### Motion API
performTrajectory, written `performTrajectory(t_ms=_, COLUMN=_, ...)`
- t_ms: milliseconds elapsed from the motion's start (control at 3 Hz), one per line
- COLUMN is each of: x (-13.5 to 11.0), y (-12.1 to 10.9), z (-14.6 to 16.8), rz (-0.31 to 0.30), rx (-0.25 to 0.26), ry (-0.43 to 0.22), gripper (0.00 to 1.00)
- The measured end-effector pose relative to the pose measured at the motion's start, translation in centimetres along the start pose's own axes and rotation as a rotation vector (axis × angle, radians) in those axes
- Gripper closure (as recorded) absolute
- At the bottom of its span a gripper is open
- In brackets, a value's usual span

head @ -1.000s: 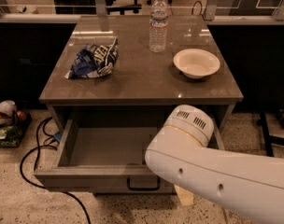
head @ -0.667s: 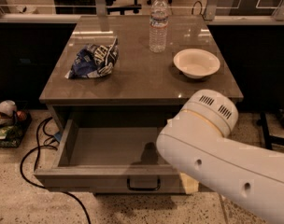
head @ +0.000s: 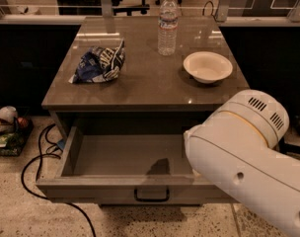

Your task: Open top drawer

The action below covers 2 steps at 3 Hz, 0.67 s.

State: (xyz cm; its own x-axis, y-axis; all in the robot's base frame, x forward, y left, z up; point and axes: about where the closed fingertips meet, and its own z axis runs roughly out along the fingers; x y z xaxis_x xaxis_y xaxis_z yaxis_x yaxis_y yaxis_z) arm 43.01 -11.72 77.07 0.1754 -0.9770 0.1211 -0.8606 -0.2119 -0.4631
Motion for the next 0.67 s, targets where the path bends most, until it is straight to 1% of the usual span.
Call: performTrajectory(t_ms=667, x=-0.12, y=0.15, z=0.38, rz=-0.003, rx=-0.008, ry=-0.004, gripper=0.87)
